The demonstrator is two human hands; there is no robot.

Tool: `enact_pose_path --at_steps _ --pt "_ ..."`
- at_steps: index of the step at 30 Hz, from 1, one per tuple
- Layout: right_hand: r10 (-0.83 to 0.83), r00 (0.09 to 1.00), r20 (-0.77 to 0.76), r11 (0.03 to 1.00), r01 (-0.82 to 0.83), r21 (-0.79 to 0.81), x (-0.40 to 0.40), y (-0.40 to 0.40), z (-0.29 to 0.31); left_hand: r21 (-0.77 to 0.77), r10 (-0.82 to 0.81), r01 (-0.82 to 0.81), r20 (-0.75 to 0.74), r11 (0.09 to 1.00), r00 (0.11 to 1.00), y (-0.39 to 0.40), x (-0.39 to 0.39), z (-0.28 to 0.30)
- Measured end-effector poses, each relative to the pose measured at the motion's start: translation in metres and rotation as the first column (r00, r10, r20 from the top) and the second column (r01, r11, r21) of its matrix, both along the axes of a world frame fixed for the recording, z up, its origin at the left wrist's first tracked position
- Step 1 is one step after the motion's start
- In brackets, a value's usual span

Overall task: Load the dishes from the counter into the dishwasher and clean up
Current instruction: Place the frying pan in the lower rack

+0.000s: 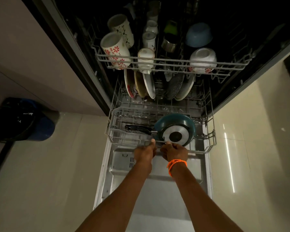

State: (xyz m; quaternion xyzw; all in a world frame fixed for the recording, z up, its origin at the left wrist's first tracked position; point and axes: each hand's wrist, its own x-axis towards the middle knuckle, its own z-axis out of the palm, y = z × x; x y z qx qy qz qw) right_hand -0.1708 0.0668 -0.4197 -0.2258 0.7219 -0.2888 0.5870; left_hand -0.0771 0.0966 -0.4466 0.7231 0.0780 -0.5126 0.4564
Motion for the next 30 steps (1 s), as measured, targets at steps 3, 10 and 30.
enact_pose_path --at_steps 3,10,30 --pt "0.0 1.0 0.016 1.0 0.0 -0.011 0.007 -0.031 0.0 0.019 -0.01 0.01 -0.008 1.0 1.0 -0.034 0.009 -0.002" --pt "-0.049 0.997 0.064 0.999 0.049 -0.009 0.033 -0.11 0.002 -0.047 0.031 -0.032 -0.004 0.998 0.999 -0.118 0.035 0.001" --pt "-0.028 0.999 0.028 0.998 0.029 -0.049 0.064 -0.226 -0.009 -0.136 -0.126 0.121 -0.028 0.983 0.992 -0.228 0.067 0.015"
